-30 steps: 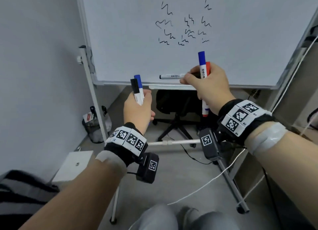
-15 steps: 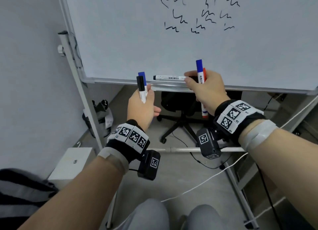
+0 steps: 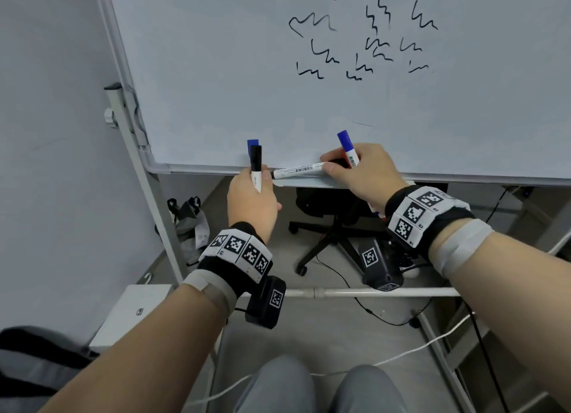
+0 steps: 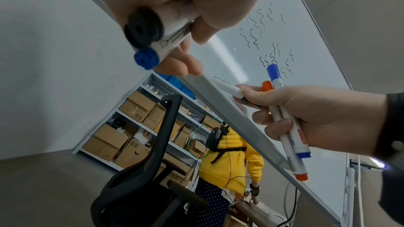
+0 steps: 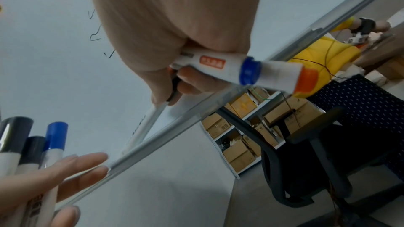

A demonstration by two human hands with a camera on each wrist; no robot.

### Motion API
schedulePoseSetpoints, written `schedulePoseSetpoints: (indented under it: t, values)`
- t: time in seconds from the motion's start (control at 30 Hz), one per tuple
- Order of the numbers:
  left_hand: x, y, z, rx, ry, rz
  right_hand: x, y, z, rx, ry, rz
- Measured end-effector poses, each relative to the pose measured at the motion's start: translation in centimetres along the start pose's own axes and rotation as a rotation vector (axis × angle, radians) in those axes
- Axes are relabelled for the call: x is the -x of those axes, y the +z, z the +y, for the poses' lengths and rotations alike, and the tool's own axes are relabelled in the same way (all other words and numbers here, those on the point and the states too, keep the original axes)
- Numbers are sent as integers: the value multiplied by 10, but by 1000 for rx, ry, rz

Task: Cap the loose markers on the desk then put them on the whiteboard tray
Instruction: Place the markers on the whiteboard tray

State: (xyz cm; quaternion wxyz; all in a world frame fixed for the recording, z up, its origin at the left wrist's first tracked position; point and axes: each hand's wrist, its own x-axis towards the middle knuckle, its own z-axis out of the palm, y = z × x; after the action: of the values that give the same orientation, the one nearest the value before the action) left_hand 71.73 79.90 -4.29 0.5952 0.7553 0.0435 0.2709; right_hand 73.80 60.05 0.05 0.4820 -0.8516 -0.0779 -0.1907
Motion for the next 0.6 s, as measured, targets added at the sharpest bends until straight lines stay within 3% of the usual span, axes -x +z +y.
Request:
schedulePoseSetpoints:
  t: [0.2, 0.33, 0.6]
  values:
    - [2, 2, -11, -11, -17, -49, -3, 1, 0, 223, 13, 2]
    - [4, 0, -19, 2, -8, -95, 0, 6, 1, 222, 48, -10]
    - [1, 0, -16, 56, 40, -106, 0, 9, -14, 93, -72, 17]
